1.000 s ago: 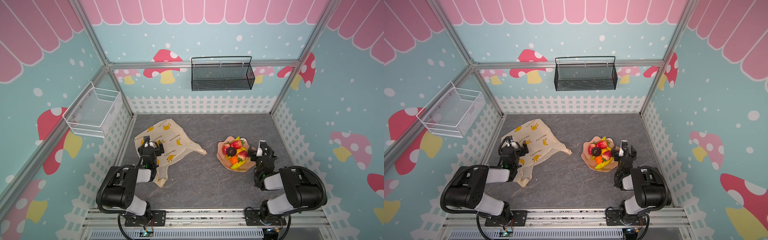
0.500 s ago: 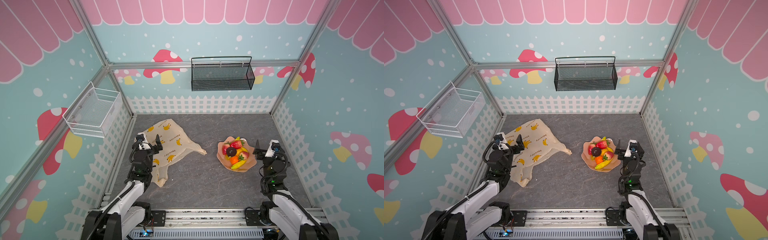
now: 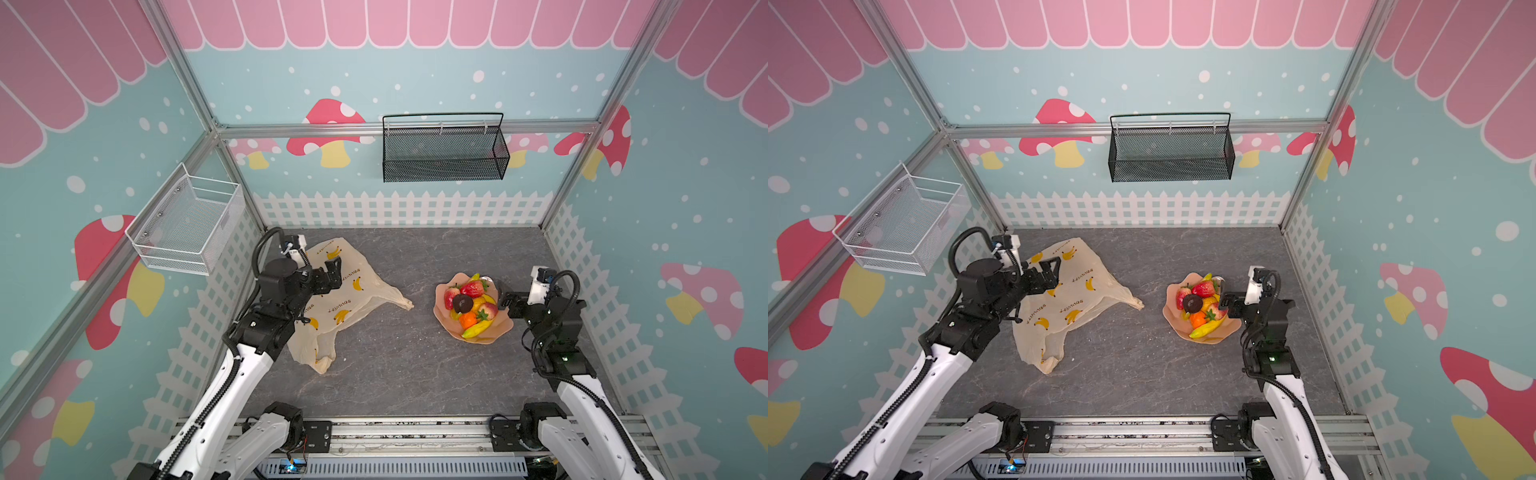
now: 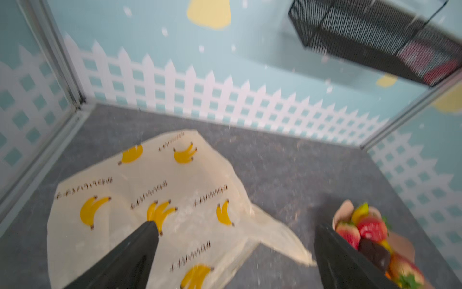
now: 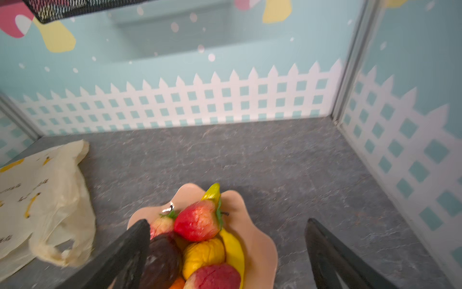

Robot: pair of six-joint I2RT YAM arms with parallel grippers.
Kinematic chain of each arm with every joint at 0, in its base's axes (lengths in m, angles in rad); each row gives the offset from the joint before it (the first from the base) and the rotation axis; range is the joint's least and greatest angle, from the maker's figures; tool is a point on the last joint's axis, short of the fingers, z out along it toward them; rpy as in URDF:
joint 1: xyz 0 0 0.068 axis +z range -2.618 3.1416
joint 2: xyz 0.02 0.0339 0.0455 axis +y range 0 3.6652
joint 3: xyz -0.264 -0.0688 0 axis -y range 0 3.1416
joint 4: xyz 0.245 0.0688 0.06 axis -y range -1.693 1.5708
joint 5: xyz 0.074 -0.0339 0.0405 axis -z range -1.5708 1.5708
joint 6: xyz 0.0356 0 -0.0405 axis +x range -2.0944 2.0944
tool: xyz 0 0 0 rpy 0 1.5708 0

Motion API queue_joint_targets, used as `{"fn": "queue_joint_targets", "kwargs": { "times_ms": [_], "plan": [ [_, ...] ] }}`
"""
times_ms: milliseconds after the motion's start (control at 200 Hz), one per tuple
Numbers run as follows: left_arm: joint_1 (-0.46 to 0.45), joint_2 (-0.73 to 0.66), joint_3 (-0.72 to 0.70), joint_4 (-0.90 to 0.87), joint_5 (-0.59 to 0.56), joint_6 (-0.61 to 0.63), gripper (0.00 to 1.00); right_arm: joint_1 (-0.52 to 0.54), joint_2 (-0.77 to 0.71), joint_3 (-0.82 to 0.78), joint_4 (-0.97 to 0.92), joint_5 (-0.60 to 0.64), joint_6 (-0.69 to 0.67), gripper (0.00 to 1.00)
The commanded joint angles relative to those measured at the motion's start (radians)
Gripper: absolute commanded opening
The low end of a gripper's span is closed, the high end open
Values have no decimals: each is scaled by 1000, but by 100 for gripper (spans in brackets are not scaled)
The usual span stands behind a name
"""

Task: Place the fruits into the plastic bag
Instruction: Open the plastic bag at the middle-left of the table.

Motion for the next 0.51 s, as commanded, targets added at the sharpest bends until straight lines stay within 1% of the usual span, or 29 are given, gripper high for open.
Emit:
{"fn": "queue_joint_targets", "kwargs": {
  "times_ms": [0,70,90,140,240,290,375,500],
  "plan": [
    [-72,103,111,-423,10,-21,98,14,53,71,-196,-154,34,98],
    [-118,174,183,-552,-6,-37,99,48,86,109,-260,-181,40,98],
    [-153,193,201,-585,-12,-40,99,61,94,116,-280,-185,41,98],
    [-198,239,240,-650,-30,-47,99,103,109,129,-321,-181,53,98],
    [-302,316,280,-696,-85,-35,99,196,128,124,-364,-177,105,98],
    [-339,355,295,-700,-105,-17,100,239,133,115,-369,-182,138,98],
    [-361,427,310,-698,-131,8,99,300,144,102,-374,-186,184,98],
    [-364,528,347,-696,-211,43,99,367,164,100,-373,-187,217,98]
  ]
}}
